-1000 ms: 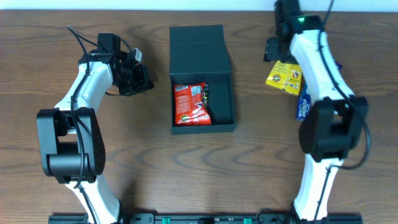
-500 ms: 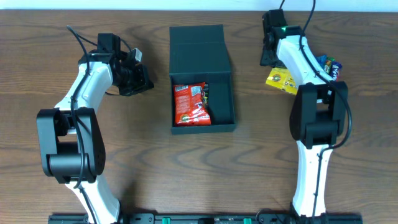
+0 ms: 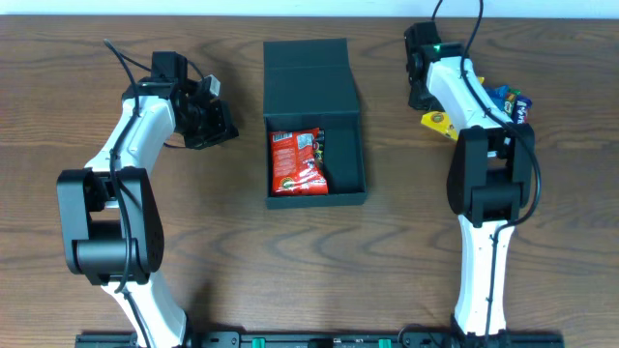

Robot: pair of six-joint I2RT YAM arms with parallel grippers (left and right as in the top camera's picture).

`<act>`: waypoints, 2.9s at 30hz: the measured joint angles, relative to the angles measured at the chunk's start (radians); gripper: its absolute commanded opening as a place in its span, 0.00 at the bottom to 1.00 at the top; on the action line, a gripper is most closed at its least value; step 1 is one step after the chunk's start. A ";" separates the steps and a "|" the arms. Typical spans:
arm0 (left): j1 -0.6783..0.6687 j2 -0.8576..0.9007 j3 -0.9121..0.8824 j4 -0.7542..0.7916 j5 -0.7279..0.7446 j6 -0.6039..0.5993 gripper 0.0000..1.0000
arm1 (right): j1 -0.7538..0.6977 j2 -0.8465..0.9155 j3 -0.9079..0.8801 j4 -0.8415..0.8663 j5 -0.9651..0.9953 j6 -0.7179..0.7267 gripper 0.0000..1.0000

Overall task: Pack container
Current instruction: 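Return the right gripper to the pile and grasp the yellow bag, then lower the yellow bag into the box with the right gripper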

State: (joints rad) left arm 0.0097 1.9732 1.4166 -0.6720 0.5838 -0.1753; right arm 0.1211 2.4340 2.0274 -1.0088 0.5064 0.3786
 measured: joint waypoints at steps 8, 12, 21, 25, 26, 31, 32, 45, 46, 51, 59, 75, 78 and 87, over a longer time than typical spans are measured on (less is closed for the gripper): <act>0.000 0.000 0.000 0.003 -0.008 0.000 0.06 | 0.024 0.010 0.265 -0.303 -0.040 0.000 0.01; 0.003 0.000 0.001 0.003 -0.008 0.000 0.06 | 0.101 0.002 0.456 -0.451 -0.040 0.000 0.01; 0.096 0.000 0.056 -0.002 -0.009 0.001 0.06 | 0.418 -0.086 0.547 -0.563 -0.063 0.055 0.02; 0.138 0.000 0.061 -0.003 -0.012 0.000 0.06 | 0.536 -0.089 0.527 -0.571 -0.082 0.110 0.02; 0.150 0.000 0.061 -0.003 -0.012 0.000 0.06 | 0.563 -0.089 0.505 -0.572 -0.085 0.131 0.02; 0.192 0.000 0.061 -0.004 -0.020 0.000 0.06 | 0.642 -0.089 0.393 -0.557 -0.090 0.217 0.02; 0.203 0.000 0.061 -0.004 -0.023 0.000 0.06 | 0.655 -0.089 0.370 -0.546 -0.091 0.232 0.02; 0.258 0.000 0.061 -0.035 -0.034 0.013 0.06 | 0.705 -0.089 0.199 -0.451 -0.114 0.346 0.02; 0.258 0.000 0.061 -0.036 -0.034 0.017 0.06 | 0.705 -0.089 0.193 -0.442 -0.119 0.349 0.02; 0.258 0.000 0.061 -0.040 -0.034 0.020 0.06 | 0.712 -0.089 0.185 -0.381 -0.134 0.353 0.02; 0.258 0.000 0.061 -0.043 -0.034 0.024 0.06 | 0.736 -0.089 0.184 -0.314 -0.197 0.286 0.48; 0.258 0.000 0.061 -0.045 -0.034 0.033 0.06 | 0.735 -0.159 0.183 -0.300 -0.118 0.153 0.65; 0.258 0.000 0.061 -0.045 -0.034 0.043 0.06 | 0.733 -0.244 0.183 -0.253 -0.116 0.107 0.01; 0.246 0.000 0.061 -0.058 -0.035 0.045 0.06 | 0.587 -0.304 0.123 -0.182 -0.488 -0.142 0.02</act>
State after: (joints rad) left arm 0.2554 1.9736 1.4773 -0.7303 0.5491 -0.1299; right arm 0.7078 2.1296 2.1502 -1.1908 0.0181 0.2363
